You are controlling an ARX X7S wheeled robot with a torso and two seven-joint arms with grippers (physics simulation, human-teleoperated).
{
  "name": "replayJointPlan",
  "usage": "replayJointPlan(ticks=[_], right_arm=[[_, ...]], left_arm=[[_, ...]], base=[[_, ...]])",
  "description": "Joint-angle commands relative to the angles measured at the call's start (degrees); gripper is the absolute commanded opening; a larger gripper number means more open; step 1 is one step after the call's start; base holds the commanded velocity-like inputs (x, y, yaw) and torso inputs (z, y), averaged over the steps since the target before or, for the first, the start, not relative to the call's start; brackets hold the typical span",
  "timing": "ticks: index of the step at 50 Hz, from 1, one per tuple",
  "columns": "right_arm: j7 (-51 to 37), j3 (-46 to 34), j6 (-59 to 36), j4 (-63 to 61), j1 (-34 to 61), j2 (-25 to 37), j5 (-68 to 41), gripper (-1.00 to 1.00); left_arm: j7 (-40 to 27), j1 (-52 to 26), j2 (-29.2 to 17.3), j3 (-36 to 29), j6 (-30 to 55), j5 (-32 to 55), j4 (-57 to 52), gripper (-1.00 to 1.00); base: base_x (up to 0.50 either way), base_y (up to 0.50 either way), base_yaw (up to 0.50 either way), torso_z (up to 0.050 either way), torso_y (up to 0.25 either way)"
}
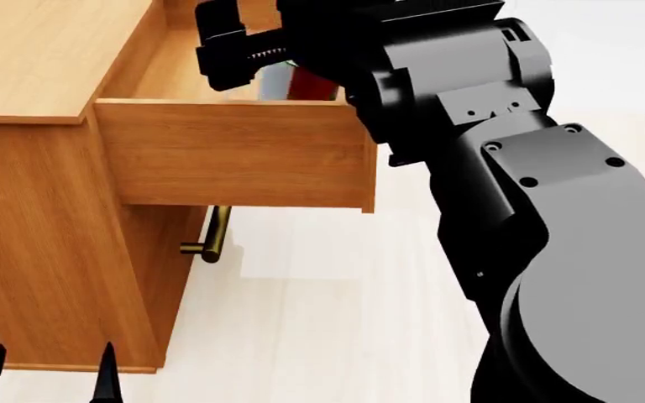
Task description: Put the ketchup in the top drawer of the cabinet.
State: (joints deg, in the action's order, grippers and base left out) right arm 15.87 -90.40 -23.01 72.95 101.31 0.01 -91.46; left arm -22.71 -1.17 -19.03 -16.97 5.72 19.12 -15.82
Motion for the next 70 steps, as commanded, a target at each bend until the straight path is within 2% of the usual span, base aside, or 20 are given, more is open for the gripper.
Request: replayJointPlan(ticks=[1, 6, 12, 32, 39, 44, 52, 53, 54, 55, 58, 64, 70], right_arm=[[0.5, 0.2, 0.7, -0.5, 0.2, 0.0, 0.3, 1.0], [-0.1, 0.2, 1.7, -0.4, 0.3, 0.0, 0.0, 1.0], [-3.6, 0.6, 9.9, 1.2, 1.8, 0.0, -4.4, 1.0], [-6.6, -9.8, 16.9, 2.0, 5.9, 0.0, -16.9, 1.0], [-6.2, -9.2, 22.6, 2.0, 8.2, 0.0, -18.1, 1.0], [-6.0, -7.4, 24.7, 1.6, 9.6, 0.0, -15.0, 1.0], [-3.9, -7.3, 27.5, 1.7, 11.2, 1.4, -20.1, 1.0], [-5.9, -7.4, 29.3, -1.4, 11.4, 3.1, -19.6, 1.0], [-10.9, -7.0, 32.3, -10.0, 11.8, 8.8, -18.6, 1.0], [-14.1, -7.5, 34.3, -18.3, 12.0, 11.5, -17.2, 1.0], [-20.8, -7.2, 37.7, -33.2, 12.0, 19.2, -15.6, 1.0], [-28.6, -6.9, 41.5, -52.1, 12.1, 29.6, -12.8, 1.0], [-36.7, -7.7, 45.4, -66.6, 12.0, 37.4, -7.0, 1.0]], left_arm=[[-0.2, 0.1, -0.2, -0.1, 0.0, 0.1, -0.3, 1.0], [-0.3, 0.1, -0.3, -0.1, 0.0, 0.2, -0.4, 1.0], [-0.2, 0.0, -0.3, -0.4, -0.1, 0.2, -0.2, 1.0], [-0.2, -0.7, -0.3, -1.2, 0.1, 0.2, -0.2, 1.0], [-0.3, -0.8, -0.5, -1.2, 0.1, 0.2, -0.3, 1.0], [-0.6, -1.1, -0.9, -1.5, 0.6, -0.3, -1.9, 1.0], [-1.1, -1.0, -1.5, -1.9, 1.1, -0.9, -4.1, 1.0], [-1.2, -1.1, -1.6, -1.9, 1.3, -0.9, -4.4, 1.0], [-1.2, -1.1, -1.7, -1.9, 1.3, -1.0, -4.8, 1.0], [-1.3, -1.1, -1.8, -1.9, 1.3, -1.2, -4.9, 1.0], [-1.5, -1.3, -2.0, -2.0, 1.6, -1.4, -5.6, 1.0], [-1.8, -1.4, -2.3, -2.0, 2.0, -1.5, -6.6, 1.0], [-2.2, -1.8, -2.8, -2.2, 3.0, -1.9, -8.0, 1.0]], base=[[0.0, 0.0, 0.0, 0.0, 0.0], [0.0, 0.0, 0.0, 0.0, 0.0], [0.0, 0.0, 0.0, 0.0, 0.0], [0.0, 0.0, 0.0, 0.0, 0.0], [0.0, 0.0, 0.0, 0.0, 0.0], [0.0, 0.0, 0.0, 0.0, 0.0], [0.0, 0.0, 0.0, 0.0, 0.0], [0.0, 0.0, 0.0, 0.0, 0.0], [0.0, 0.0, 0.0, 0.0, 0.0], [0.0, 0.0, 0.0, 0.0, 0.0], [0.0, 0.0, 0.0, 0.0, 0.0], [0.0, 0.0, 0.0, 0.0, 0.0], [0.0, 0.0, 0.0, 0.0, 0.0]])
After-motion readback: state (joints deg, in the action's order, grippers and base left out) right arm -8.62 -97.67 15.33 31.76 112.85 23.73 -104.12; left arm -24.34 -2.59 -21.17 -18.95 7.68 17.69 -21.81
